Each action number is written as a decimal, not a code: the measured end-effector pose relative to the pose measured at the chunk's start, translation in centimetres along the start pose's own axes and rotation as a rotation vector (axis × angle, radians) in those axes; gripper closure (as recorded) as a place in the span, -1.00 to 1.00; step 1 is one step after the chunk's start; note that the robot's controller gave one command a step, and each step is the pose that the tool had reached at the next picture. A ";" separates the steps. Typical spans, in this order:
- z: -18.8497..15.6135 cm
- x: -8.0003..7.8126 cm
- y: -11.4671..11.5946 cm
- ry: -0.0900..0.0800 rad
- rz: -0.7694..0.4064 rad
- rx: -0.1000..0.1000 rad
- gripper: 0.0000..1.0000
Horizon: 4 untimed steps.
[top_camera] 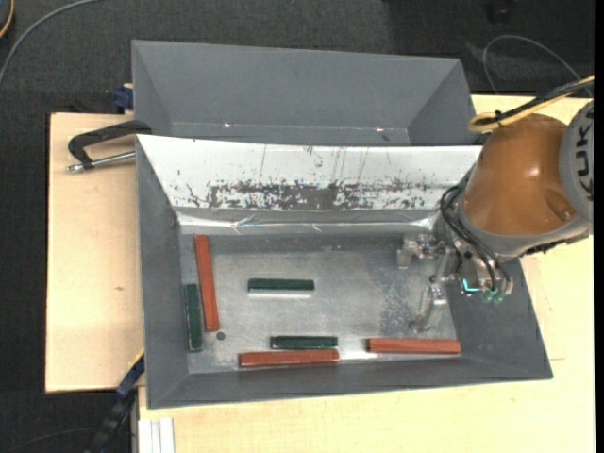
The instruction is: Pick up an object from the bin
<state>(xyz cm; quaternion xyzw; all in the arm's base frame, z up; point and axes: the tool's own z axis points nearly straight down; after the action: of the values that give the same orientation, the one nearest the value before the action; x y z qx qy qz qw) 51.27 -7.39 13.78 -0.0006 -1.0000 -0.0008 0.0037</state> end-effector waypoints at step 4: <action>2.0 0.9 4.1 -0.015 -0.420 0.000 -1.00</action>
Offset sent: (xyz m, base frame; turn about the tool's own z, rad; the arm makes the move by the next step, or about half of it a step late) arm 0.0169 0.0480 0.0878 -0.1465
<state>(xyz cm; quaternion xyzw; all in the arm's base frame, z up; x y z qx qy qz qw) 50.31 -3.30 11.79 0.2077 -0.9782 -0.0013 -0.0043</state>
